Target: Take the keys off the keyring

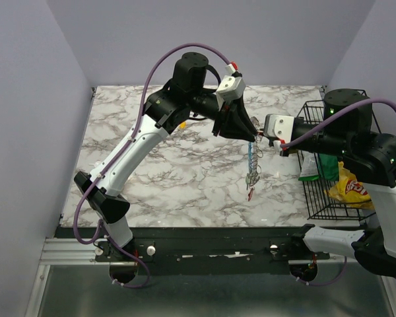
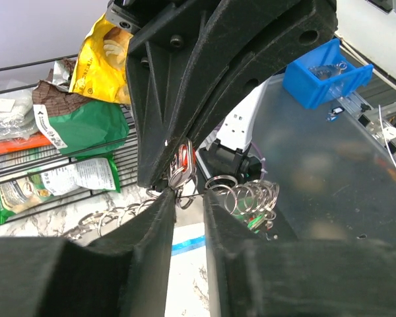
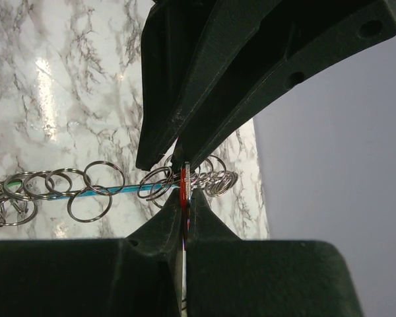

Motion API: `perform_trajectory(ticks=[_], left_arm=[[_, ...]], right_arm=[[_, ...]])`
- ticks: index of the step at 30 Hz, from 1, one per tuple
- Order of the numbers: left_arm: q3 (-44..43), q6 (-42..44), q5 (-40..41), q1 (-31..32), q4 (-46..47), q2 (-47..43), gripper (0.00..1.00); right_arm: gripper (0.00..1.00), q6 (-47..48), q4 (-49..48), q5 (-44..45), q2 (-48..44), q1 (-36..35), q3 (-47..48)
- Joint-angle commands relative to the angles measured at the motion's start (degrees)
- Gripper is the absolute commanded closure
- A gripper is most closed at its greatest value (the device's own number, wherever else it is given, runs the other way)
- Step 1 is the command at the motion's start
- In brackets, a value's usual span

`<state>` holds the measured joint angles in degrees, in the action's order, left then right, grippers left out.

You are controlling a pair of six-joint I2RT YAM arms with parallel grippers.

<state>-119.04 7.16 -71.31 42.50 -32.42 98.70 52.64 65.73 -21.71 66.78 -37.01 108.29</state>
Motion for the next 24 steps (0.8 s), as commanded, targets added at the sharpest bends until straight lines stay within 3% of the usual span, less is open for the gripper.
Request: perform_trajectory(ticks=[1,13,16,24], left_arm=[[0.57,-0.13,-0.59,0.65,-0.27,0.53,0.74],[0.39,0.23,0.82,0.65,-0.53,0.53,1.00],[0.39,0.31,1.61,0.65,-0.80,0.53,1.00],[-0.93,0.23,14.07,0.30,-2.82,-1.22,1.00]], right_arm=[[0.99,0.09,-2.01,0.45,-0.16,0.19,2.01],[0.99,0.09,-2.28,1.23,-0.43,0.28,1.84],[0.99,0.09,-3.24,2.90,-0.87,0.19,0.87],[0.99,0.44,-6.93,13.10,-4.03,0.80,-6.15]])
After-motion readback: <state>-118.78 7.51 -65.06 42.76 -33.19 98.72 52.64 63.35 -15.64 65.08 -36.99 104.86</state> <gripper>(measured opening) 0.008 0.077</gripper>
